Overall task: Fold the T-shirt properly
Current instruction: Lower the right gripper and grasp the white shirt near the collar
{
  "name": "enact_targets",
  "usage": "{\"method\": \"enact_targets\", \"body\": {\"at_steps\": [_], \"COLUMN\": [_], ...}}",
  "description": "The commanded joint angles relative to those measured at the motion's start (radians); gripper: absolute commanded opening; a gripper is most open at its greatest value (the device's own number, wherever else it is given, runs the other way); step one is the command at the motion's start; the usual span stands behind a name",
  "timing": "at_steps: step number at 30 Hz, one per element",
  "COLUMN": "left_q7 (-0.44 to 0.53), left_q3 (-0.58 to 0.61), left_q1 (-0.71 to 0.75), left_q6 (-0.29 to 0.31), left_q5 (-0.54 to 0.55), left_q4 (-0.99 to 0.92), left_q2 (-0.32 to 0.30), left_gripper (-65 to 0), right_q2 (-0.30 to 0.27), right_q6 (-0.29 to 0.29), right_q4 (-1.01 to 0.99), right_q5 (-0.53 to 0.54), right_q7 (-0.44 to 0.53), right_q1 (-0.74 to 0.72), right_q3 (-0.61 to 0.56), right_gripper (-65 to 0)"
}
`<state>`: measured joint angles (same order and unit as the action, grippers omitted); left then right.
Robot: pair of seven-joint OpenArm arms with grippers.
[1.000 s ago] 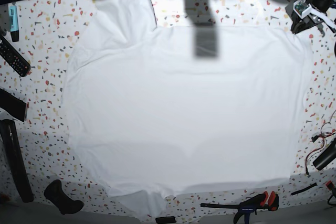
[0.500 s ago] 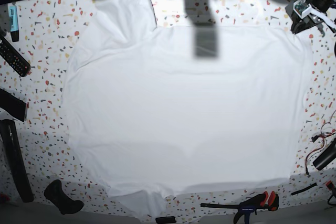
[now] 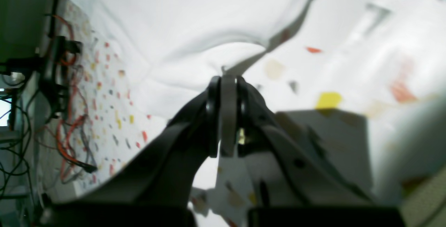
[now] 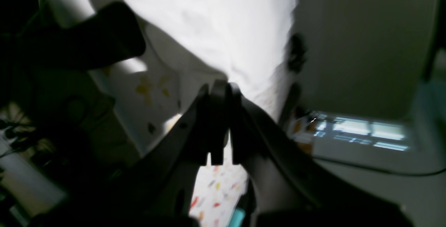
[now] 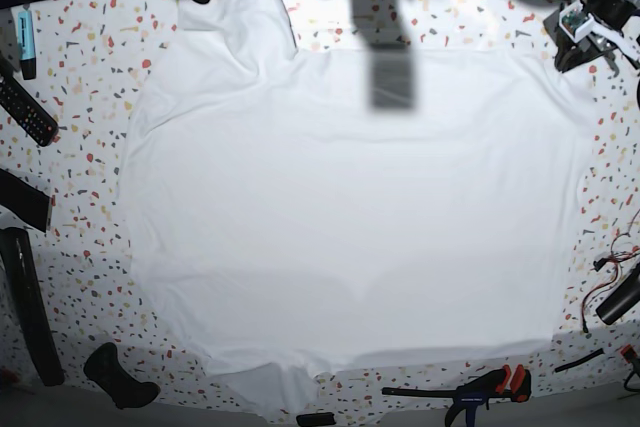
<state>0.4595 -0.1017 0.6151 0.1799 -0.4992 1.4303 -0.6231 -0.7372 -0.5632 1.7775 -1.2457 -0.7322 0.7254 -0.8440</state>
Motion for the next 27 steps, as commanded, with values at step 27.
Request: {"method": "enact_targets", "body": {"at_steps": [27], "left_q7": [-0.243], "left_q3": [-0.006], "left_q1": [-0.300], "left_q6": [-0.007], "left_q5": [0.250], "left_q4": [0.006], "left_q2": [0.066], "left_gripper": [-65.0], "right_q2": [0.172], "right_q6": [0.321], "right_q4": [0.016], "right_q5": [0.598], "right_q7": [0.131], "right_q1": [-0.618], "right_q3": [0.000], "right_gripper": [-65.0]}}
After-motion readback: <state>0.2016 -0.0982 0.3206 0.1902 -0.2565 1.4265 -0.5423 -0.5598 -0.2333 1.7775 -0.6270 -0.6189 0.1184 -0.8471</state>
